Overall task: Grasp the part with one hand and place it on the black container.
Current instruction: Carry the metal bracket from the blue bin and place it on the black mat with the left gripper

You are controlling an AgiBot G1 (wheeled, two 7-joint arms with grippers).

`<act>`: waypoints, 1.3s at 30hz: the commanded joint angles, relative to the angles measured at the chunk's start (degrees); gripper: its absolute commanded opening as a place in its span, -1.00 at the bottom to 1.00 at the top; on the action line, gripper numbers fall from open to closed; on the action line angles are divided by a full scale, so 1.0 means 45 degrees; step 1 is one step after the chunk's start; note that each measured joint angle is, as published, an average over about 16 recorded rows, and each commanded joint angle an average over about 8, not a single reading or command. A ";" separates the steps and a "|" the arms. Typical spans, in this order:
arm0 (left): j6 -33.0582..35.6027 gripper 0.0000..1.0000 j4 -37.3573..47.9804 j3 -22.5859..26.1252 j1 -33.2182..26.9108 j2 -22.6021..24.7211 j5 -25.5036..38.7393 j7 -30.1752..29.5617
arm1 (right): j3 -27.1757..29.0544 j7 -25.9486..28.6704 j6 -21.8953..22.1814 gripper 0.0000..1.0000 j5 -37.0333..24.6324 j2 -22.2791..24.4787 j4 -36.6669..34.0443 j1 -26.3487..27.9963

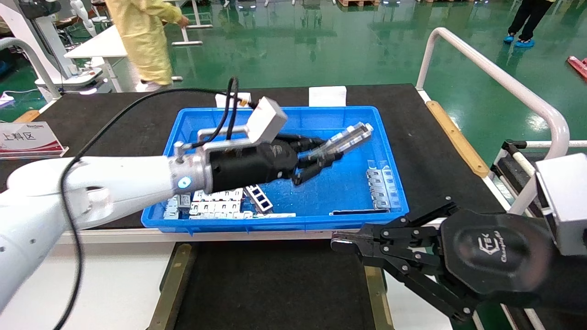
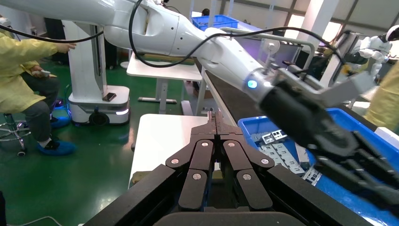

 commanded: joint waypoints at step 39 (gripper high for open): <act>-0.4164 -1.00 -0.2822 -0.0993 0.8232 -0.1649 -0.2644 -0.0975 | -0.0008 -0.0004 0.0003 -1.00 0.0005 0.0003 0.0000 0.0002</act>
